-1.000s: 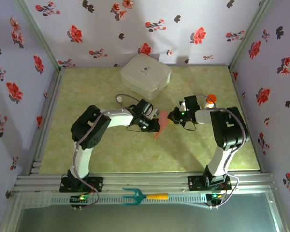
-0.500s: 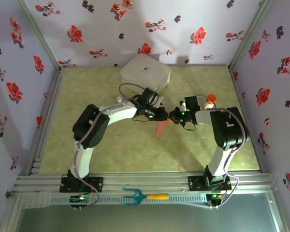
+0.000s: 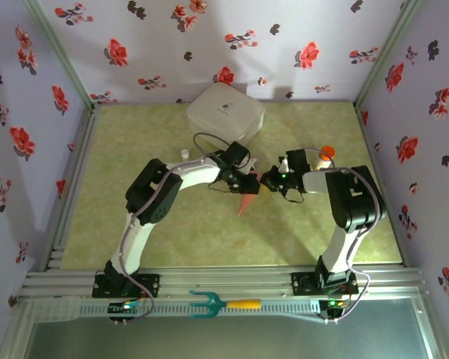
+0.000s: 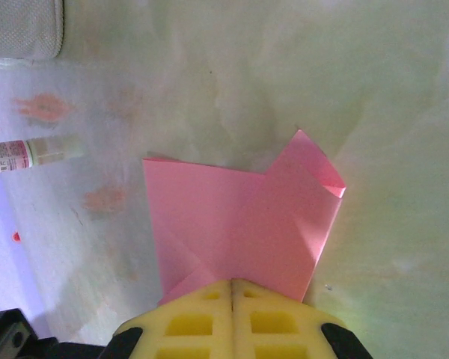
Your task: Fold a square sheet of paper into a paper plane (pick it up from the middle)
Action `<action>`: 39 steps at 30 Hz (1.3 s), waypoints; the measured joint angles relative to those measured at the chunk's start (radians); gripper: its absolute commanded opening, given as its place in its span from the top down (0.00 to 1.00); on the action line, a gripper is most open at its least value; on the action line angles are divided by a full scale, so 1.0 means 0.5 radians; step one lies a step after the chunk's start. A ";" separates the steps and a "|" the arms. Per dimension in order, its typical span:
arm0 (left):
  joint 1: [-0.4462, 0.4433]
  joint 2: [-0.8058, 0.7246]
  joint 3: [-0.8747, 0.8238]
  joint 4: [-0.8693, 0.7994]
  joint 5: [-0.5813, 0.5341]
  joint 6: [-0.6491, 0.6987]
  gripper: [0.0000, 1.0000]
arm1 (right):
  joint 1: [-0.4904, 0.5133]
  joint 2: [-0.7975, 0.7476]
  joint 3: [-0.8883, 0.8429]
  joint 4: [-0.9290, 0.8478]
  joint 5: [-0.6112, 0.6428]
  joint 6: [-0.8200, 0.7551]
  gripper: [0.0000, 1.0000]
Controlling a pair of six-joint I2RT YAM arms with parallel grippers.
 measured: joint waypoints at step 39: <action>-0.003 -0.051 -0.162 0.176 -0.034 0.042 0.99 | -0.113 0.126 0.133 -0.036 -0.176 -0.041 0.96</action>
